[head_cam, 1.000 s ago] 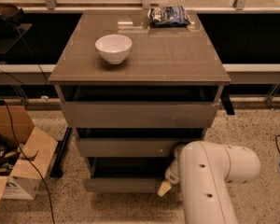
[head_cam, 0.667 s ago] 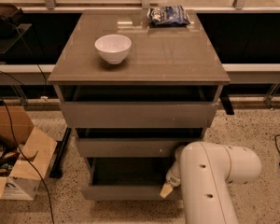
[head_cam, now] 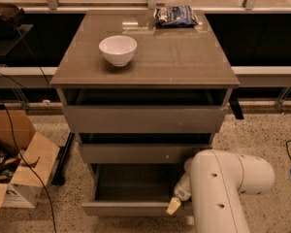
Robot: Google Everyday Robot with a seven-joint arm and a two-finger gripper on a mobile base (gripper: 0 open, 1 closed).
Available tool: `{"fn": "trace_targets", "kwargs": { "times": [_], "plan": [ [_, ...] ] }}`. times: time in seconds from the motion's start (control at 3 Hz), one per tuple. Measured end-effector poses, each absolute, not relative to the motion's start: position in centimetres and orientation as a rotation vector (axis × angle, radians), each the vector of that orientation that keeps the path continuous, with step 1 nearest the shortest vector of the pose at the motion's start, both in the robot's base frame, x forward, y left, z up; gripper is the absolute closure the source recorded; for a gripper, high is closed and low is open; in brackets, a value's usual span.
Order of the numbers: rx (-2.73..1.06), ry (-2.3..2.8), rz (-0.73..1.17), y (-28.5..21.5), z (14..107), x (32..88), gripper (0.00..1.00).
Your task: Open bottom drawer
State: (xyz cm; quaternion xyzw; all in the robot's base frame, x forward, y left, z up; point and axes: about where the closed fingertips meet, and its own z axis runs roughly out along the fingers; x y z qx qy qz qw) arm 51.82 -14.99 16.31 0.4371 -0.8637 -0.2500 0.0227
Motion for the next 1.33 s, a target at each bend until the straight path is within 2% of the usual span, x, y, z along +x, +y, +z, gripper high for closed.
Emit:
{"fn": "trace_targets", "kwargs": {
  "times": [0.33, 0.67, 1.33],
  "plan": [
    [1.321, -2.673, -0.781, -15.07, 16.37, 50.78, 0.16],
    [1.321, -2.673, -0.781, -15.07, 16.37, 50.78, 0.0],
    [1.334, -2.65, -0.749, -15.03, 16.63, 50.25, 0.0]
  ]
}}
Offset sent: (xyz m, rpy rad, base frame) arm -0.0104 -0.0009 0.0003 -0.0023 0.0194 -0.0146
